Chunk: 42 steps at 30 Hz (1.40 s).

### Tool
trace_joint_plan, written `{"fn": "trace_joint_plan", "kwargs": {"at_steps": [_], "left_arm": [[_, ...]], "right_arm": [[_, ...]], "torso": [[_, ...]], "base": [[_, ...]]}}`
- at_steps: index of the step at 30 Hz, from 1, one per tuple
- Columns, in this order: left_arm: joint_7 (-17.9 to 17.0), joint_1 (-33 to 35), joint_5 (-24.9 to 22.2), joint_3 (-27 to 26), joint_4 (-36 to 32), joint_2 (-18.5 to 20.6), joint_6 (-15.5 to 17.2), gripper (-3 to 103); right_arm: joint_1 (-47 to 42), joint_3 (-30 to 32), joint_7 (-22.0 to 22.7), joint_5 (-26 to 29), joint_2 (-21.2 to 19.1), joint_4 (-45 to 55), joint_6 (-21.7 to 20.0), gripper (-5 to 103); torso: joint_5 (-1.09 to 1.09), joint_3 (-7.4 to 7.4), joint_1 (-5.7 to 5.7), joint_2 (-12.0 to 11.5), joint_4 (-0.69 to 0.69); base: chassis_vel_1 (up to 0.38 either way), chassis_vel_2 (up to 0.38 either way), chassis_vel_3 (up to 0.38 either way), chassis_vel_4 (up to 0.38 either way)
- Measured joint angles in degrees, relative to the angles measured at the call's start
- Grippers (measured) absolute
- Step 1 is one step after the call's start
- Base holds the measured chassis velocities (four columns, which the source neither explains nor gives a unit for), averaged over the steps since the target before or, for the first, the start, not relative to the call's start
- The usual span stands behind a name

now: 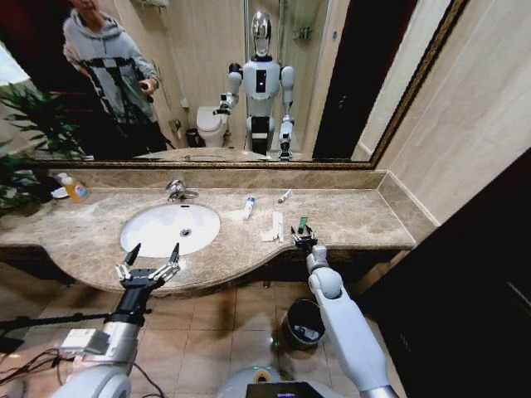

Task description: Pick up the trash from the sink and place it in the trash bin.

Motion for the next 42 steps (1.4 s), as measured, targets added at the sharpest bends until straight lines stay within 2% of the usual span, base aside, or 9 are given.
{"fn": "trace_joint_plan", "kwargs": {"at_steps": [1,3,7,20,30,35,37,38,42], "left_arm": [[0.0,0.0,0.0,0.0,0.0,0.0,0.0,100],[0.0,0.0,0.0,0.0,0.0,0.0,0.0,100],[0.0,0.0,0.0,0.0,0.0,0.0,0.0,100],[0.0,0.0,0.0,0.0,0.0,0.0,0.0,100],[0.0,0.0,0.0,0.0,0.0,0.0,0.0,100],[0.0,0.0,0.0,0.0,0.0,0.0,0.0,100],[0.0,0.0,0.0,0.0,0.0,0.0,0.0,100],[0.0,0.0,0.0,0.0,0.0,0.0,0.0,100],[0.0,0.0,0.0,0.0,0.0,0.0,0.0,100]], "right_arm": [[0.0,0.2,0.0,0.0,0.0,0.0,0.0,47],[-0.1,0.4,0.0,0.1,-0.2,0.0,0.0,36],[-0.1,1.6,-0.4,0.4,-0.3,0.0,0.0,22],[-3.7,4.6,-0.8,2.3,-2.0,6.5,0.0,21],[-16.7,7.1,-1.3,3.6,-3.3,21.4,0.9,21],[-23.9,8.2,-1.7,2.6,-1.8,25.7,3.9,21],[-28.2,8.8,-4.6,2.0,-1.0,26.3,9.2,21],[-28.2,8.8,-4.6,2.0,-1.0,26.3,9.2,21],[-34.3,9.0,-6.4,-0.6,-0.4,24.3,16.4,21]], "torso": [[0.00,0.00,0.00,0.0,0.00],[0.00,0.00,0.00,0.0,0.00],[0.00,0.00,0.00,0.0,0.00],[0.00,0.00,0.00,0.0,0.00],[0.00,-0.01,-0.01,0.0,0.00],[0.00,-0.01,-0.01,0.0,0.00],[0.00,-0.01,-0.01,0.0,0.00],[0.00,-0.01,-0.01,0.0,0.00],[0.00,-0.01,-0.01,0.0,0.00]], "base": [[0.000,0.000,0.000,0.000],[0.000,0.000,0.000,0.000],[0.000,0.000,0.000,0.000],[0.000,0.000,0.000,0.000],[0.000,0.000,0.000,0.000],[0.000,0.000,0.000,0.000],[0.000,0.000,0.000,0.000],[0.000,0.000,0.000,0.000],[0.000,0.000,0.000,0.000]]}}
